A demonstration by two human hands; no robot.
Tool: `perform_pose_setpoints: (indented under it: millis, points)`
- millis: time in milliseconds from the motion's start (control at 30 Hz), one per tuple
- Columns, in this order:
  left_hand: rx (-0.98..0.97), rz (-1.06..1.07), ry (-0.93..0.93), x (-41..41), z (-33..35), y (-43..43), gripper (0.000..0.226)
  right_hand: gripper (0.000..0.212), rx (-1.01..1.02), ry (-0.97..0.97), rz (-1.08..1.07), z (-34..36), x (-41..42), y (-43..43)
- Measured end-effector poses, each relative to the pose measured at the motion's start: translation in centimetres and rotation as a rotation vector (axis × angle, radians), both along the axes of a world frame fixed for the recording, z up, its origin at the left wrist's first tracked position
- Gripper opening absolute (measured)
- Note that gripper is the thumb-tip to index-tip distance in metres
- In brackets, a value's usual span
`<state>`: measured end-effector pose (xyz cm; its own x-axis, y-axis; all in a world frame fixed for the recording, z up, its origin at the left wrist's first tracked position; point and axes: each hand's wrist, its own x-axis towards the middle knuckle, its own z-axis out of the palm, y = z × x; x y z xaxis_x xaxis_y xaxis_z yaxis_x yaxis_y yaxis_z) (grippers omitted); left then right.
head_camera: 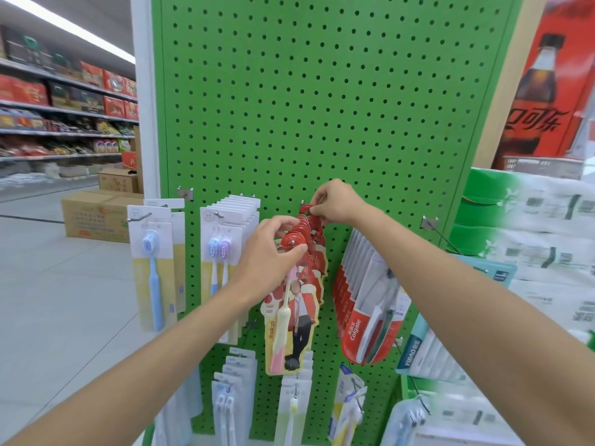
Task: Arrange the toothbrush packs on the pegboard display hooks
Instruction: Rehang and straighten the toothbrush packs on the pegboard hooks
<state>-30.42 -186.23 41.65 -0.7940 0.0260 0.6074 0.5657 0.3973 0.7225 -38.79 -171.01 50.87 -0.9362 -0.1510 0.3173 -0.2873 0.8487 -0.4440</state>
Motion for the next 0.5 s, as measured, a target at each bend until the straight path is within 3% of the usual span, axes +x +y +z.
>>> perform_pose_setpoints:
  millis: [300,500]
  points:
    - [-0.037,0.030,0.004,0.5,0.4,0.1,0.038,0.023,0.072,0.106,0.031,-0.2,1.2,0.8]
    - [-0.134,0.216,0.225,2.1,2.1,1.9,0.029,0.024,-0.008,0.292,0.018,0.7,6.0,4.4]
